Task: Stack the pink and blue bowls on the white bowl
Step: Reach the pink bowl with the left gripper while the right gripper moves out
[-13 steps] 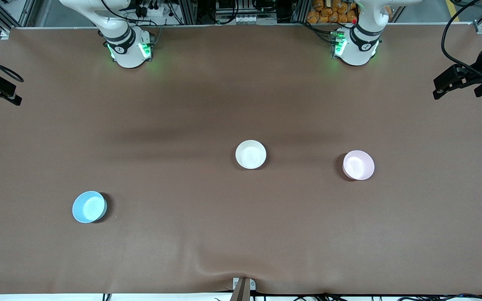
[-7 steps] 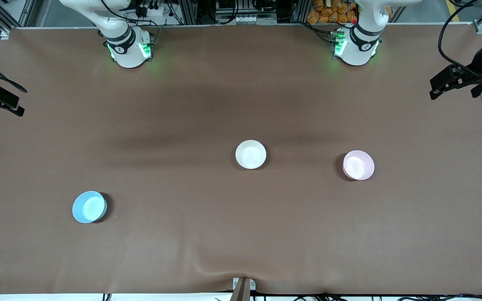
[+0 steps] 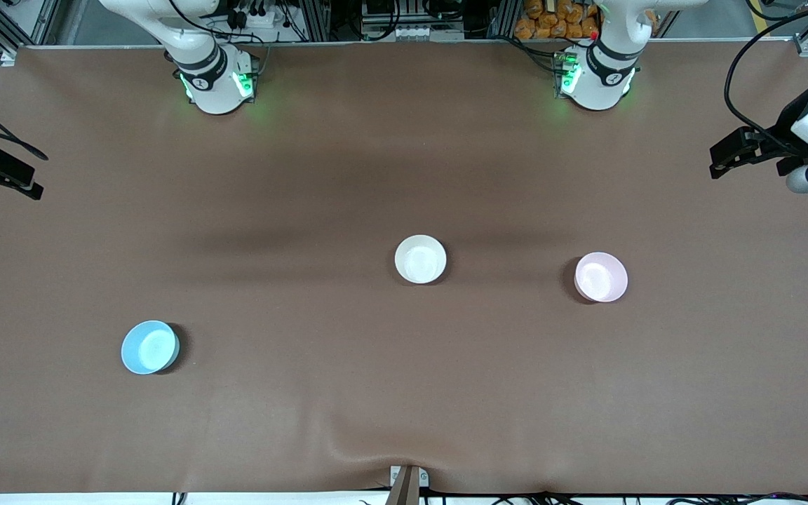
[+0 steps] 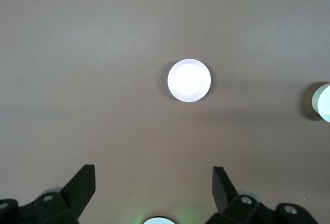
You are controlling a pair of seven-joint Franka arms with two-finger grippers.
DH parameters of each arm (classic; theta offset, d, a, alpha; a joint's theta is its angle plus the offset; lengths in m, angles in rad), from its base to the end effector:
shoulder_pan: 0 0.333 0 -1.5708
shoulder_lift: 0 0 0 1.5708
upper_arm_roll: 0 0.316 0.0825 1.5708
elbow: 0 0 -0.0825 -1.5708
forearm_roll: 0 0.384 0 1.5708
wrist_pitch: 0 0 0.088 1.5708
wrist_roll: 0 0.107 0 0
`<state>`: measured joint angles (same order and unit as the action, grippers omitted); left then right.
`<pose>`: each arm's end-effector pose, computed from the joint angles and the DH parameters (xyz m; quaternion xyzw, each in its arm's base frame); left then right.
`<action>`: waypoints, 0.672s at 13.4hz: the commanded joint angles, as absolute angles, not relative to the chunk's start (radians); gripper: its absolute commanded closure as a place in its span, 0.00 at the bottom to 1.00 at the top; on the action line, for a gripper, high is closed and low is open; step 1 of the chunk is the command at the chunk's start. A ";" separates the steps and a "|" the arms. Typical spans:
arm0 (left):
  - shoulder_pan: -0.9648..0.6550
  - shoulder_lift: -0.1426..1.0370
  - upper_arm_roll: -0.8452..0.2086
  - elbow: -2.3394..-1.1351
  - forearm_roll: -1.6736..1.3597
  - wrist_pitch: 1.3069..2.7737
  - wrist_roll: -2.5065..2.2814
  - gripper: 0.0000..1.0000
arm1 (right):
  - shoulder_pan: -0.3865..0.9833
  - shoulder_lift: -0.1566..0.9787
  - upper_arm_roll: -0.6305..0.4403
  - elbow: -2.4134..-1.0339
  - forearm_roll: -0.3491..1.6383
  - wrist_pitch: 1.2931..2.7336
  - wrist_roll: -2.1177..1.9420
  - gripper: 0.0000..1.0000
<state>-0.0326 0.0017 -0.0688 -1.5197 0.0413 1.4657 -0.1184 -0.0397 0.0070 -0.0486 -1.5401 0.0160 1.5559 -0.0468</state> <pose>0.5421 -0.0503 0.6386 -0.9994 -0.0101 0.0254 0.0235 0.5536 -0.0472 0.6338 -0.9997 0.0206 -0.0049 0.0075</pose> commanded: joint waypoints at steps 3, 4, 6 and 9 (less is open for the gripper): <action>-0.023 0.049 -0.087 -1.543 0.032 1.486 -0.127 0.00 | -0.035 0.023 -0.046 -1.514 0.000 1.548 -0.034 0.00; -0.021 0.051 -0.086 -1.563 0.031 1.508 -0.127 0.00 | -0.035 0.025 -0.046 -1.514 0.000 1.548 -0.034 0.00; -0.021 0.045 -0.086 -1.609 0.029 1.542 -0.130 0.00 | -0.041 0.037 -0.046 -1.514 -0.005 1.549 -0.037 0.00; -0.015 0.037 -0.086 -1.679 0.029 1.600 -0.129 0.00 | -0.057 0.063 -0.048 -1.499 -0.029 1.594 -0.034 0.00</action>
